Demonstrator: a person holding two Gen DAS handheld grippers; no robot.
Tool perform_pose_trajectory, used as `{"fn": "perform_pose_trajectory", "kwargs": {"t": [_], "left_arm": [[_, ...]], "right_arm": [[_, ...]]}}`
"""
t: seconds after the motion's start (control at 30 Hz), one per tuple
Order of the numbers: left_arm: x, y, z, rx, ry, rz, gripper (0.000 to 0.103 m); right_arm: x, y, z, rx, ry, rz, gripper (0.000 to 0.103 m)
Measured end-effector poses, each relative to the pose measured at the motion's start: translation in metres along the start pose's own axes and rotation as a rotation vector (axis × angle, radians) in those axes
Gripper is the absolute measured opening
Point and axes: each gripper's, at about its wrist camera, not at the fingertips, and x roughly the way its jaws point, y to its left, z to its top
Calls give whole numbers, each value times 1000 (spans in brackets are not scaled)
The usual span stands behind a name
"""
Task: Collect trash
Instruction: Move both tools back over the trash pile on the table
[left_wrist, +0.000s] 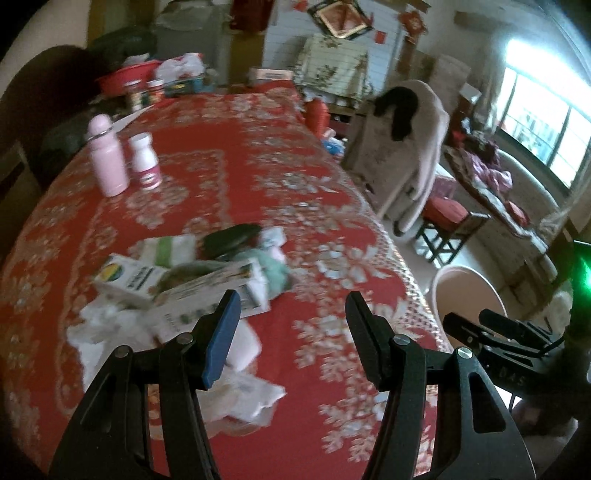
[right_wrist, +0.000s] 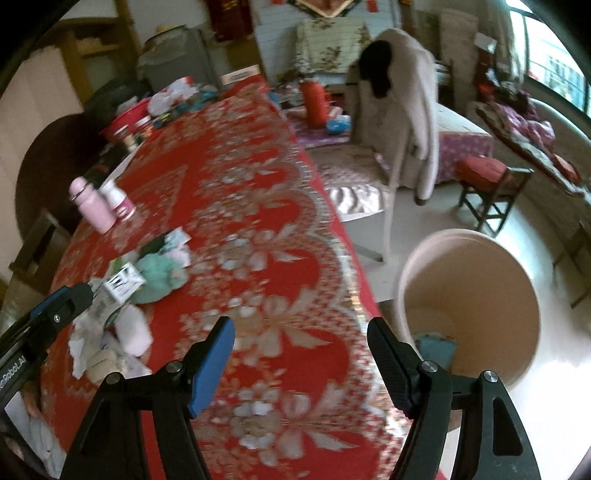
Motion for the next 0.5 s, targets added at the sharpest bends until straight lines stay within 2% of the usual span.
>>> {"fn": "perform_pose_trajectory", "kwargs": {"t": [0.5], "left_arm": [[-29,106,-33,-155,22,131,58]], "right_arm": [[22,77,-2,-155,64,143,75]]}}
